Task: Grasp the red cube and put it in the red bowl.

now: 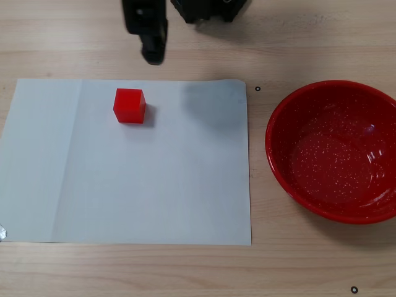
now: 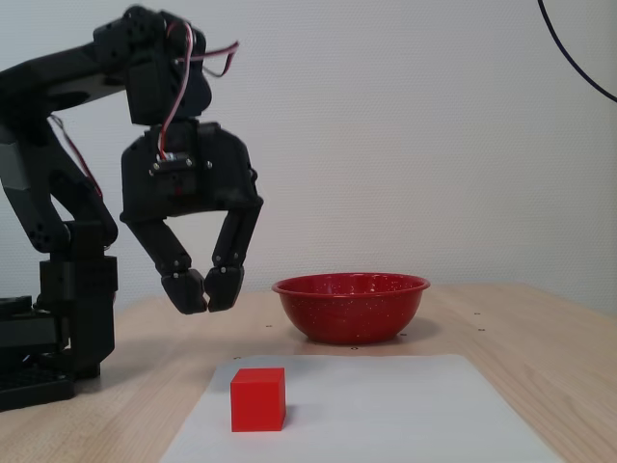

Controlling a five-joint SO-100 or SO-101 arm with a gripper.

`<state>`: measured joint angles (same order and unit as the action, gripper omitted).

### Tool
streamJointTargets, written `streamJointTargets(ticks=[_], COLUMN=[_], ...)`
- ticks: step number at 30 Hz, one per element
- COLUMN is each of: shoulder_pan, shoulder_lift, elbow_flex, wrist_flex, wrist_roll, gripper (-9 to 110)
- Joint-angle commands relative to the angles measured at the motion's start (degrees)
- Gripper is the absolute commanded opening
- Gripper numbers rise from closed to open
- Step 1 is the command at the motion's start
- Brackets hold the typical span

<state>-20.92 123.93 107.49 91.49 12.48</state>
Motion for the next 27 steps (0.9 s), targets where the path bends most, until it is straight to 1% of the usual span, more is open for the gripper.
streamJointTargets(ticks=[1, 6, 9, 16, 18, 27], shoulder_pan=[-0.97, -2.72, -3.69, -5.71, -5.8, -5.71], shoulder_lift=[-0.97, -5.63, -7.65, -11.78, -13.36, -23.64], elbow_flex=[-6.94, -12.39, -14.33, -17.05, -17.75, -25.31], wrist_flex=[0.62, 1.93, 2.11, 2.37, 2.37, 1.23], wrist_roll=[0.62, 0.7, 1.93, 4.57, 4.66, 5.27], gripper=[0, 6, 14, 48, 55, 66])
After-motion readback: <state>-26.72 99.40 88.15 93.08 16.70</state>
